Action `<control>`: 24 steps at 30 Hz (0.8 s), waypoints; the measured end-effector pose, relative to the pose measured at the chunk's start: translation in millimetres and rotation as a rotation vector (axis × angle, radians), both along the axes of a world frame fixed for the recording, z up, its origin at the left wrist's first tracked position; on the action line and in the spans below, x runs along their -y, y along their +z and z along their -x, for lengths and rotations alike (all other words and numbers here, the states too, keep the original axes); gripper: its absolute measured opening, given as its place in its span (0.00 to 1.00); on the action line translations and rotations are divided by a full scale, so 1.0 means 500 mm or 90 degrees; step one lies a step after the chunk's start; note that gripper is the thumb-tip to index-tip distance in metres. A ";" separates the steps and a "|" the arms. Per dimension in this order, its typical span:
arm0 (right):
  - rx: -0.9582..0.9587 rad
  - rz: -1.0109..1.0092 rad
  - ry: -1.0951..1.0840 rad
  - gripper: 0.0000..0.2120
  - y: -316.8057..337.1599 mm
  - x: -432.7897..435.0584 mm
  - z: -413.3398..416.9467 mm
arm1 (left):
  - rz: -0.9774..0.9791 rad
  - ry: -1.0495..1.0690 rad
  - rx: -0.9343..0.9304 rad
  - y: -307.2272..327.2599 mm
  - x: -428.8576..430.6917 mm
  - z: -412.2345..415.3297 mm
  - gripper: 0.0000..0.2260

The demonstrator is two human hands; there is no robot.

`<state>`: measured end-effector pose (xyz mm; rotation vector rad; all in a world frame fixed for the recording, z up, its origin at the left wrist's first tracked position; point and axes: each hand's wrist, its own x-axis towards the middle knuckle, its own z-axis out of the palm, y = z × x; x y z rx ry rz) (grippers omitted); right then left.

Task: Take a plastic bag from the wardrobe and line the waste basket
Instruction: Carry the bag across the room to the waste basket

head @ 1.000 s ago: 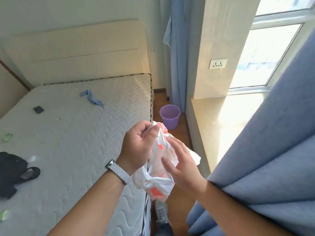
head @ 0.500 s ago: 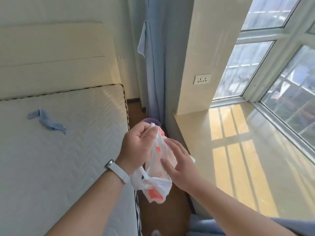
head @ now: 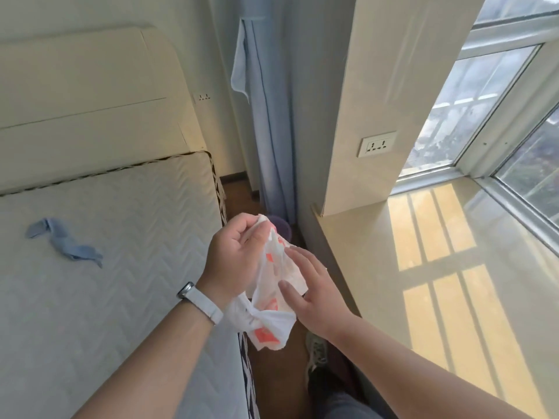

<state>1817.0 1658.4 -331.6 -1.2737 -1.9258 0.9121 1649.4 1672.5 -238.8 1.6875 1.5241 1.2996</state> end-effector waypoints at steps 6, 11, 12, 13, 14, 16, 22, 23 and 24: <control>-0.035 0.034 0.040 0.27 -0.050 -0.205 0.022 | 0.065 0.026 -0.009 -0.035 -0.193 0.014 0.09; -0.042 0.048 0.076 0.24 -0.072 -0.368 0.036 | 0.075 0.039 -0.023 -0.043 -0.336 0.014 0.10; -0.036 0.048 0.081 0.24 -0.077 -0.397 0.039 | 0.080 0.039 -0.029 -0.047 -0.362 0.017 0.10; -0.029 0.049 0.081 0.24 -0.082 -0.424 0.043 | 0.089 0.039 -0.036 -0.051 -0.388 0.020 0.11; -0.022 0.051 0.077 0.24 -0.089 -0.448 0.046 | 0.100 0.037 -0.042 -0.055 -0.413 0.025 0.11; -0.012 0.059 0.070 0.24 -0.106 -0.492 0.053 | 0.121 0.031 -0.048 -0.066 -0.460 0.037 0.11; 0.040 0.094 0.053 0.23 -0.190 -0.608 0.080 | 0.165 0.048 -0.035 -0.144 -0.586 0.086 0.11; 0.042 0.102 0.045 0.23 -0.204 -0.627 0.086 | 0.172 0.057 -0.028 -0.163 -0.604 0.095 0.11; 0.042 0.108 0.037 0.23 -0.219 -0.647 0.093 | 0.177 0.062 -0.021 -0.184 -0.624 0.105 0.11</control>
